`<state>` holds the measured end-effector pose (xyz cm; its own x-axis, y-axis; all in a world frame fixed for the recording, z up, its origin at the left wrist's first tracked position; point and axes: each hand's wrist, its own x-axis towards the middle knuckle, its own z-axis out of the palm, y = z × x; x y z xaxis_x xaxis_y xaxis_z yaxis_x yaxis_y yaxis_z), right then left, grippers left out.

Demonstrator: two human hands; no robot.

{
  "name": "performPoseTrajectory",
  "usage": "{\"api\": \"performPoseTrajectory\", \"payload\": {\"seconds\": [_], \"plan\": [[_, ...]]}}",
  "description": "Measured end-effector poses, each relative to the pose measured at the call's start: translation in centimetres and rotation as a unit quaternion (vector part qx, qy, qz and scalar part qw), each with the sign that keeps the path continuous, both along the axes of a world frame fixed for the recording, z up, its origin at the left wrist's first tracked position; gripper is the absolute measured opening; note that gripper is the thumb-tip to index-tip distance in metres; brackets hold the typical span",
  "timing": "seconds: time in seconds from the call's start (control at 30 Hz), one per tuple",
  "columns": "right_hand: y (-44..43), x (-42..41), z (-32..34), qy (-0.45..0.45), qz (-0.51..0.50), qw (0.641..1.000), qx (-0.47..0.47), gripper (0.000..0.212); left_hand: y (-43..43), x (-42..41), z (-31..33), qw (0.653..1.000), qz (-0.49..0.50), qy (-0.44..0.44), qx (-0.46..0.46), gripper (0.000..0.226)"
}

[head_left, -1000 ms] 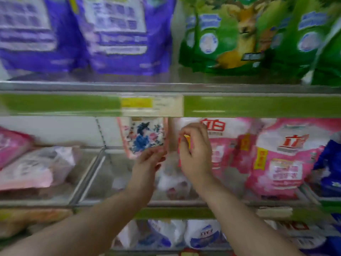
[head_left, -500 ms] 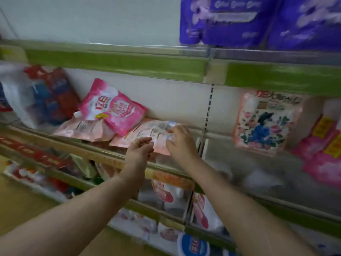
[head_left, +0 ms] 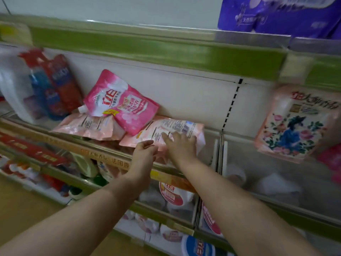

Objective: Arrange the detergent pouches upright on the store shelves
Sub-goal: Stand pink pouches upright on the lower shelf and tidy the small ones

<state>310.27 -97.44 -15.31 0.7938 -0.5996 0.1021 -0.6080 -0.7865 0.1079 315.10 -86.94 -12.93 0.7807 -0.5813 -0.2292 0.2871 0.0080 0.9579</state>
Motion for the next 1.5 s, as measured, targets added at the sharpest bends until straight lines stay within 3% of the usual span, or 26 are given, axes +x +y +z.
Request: {"api": "performPoseTrajectory", "payload": {"seconds": [0.07, 0.23, 0.33, 0.43, 0.53, 0.6, 0.7, 0.83, 0.87, 0.93, 1.07, 1.1, 1.17, 1.23, 1.27, 1.3, 1.37, 1.5], "plan": [[-0.3, -0.1, 0.1, -0.011, 0.016, 1.0, -0.022, 0.042, 0.1, -0.3, -0.4, 1.0, -0.001, 0.001, 0.013, 0.013], [-1.7, -1.8, 2.4, -0.063, 0.051, 0.997, -0.001, 0.035, 0.2, 0.4, -1.9, 0.998, 0.009, 0.034, 0.045, 0.028], [-2.8, -4.5, 4.4, -0.156, 0.009, 0.987, 0.044, 0.032, 0.2, 0.1, -1.8, 0.996, -0.039, 0.037, 0.071, 0.026], [-3.5, -7.4, 6.2, -0.279, -0.072, 0.951, 0.11, 0.025, -0.8, -0.9, -1.4, 0.992, -0.084, 0.036, 0.083, 0.02], [-3.8, -9.9, 6.4, -0.419, -0.097, 0.877, 0.213, 0.019, -2.8, -2.5, -1.6, 0.991, -0.11, 0.048, 0.054, 0.019], [-4.7, -11.7, 6.4, -0.519, -0.097, 0.79, 0.312, 0.012, -4.1, -4.3, -1.5, 0.988, -0.139, 0.051, 0.041, 0.028], [-6.3, -14.8, 6.6, -0.608, -0.089, 0.654, 0.441, 0.025, -5.9, -6.7, -1.1, 0.981, -0.189, 0.039, 0.02, 0.054], [-7.8, -18.8, 5.9, -0.651, -0.121, 0.576, 0.48, 0.029, -8.7, -9.2, -0.2, 0.97, -0.244, 0.022, 0.006, 0.059], [-8.0, -19.9, 5.7, -0.656, -0.124, 0.574, 0.474, 0.027, -9.5, -9.9, 0.1, 0.965, -0.262, 0.017, -0.005, 0.057], [-8.5, -21.9, 4.5, -0.643, -0.127, 0.611, 0.445, 0.016, -11.0, -11.4, 0.9, 0.962, -0.271, -0.019, -0.009, 0.052], [-9.8, -24.4, 1.4, -0.644, -0.13, 0.679, 0.328, 0.052, -14.0, -15.4, 1.9, 0.963, -0.247, -0.101, 0.033, 0.062], [-10.2, -24.9, 0.8, -0.649, -0.128, 0.685, 0.305, 0.051, -14.6, -16.5, 2.2, 0.962, -0.245, -0.111, 0.038, 0.062], [-10.8, -25.7, 0.3, -0.668, -0.135, 0.677, 0.278, 0.023, -15.7, -18.7, 2.6, 0.962, -0.25, -0.104, 0.037, 0.052], [-11.2, -26.6, 0.7, -0.687, -0.152, 0.664, 0.252, 0.019, -16.7, -20.1, 2.8, 0.959, -0.265, -0.09, 0.039, 0.051], [-11.6, -27.0, 0.9, -0.691, -0.157, 0.661, 0.248, 0.013, -17.0, -20.6, 2.9, 0.958, -0.274, -0.076, 0.04, 0.061], [-12.1, -27.5, 0.8, -0.692, -0.173, 0.66, 0.237, 0.013, -17.3, -21.1, 2.9, 0.955, -0.287, -0.063, 0.038, 0.073], [-13.2, -28.2, 0.8, -0.68, -0.209, 0.67, 0.213, 0.038, -17.6, -21.8, 2.8, 0.951, -0.308, -0.029, 0.016, 0.08], [-15.3, -29.1, 1.5, -0.656, -0.263, 0.691, 0.153, 0.033, -17.4, -22.2, 3.8, 0.952, -0.306, 0.014, -0.008, 0.051]]}}
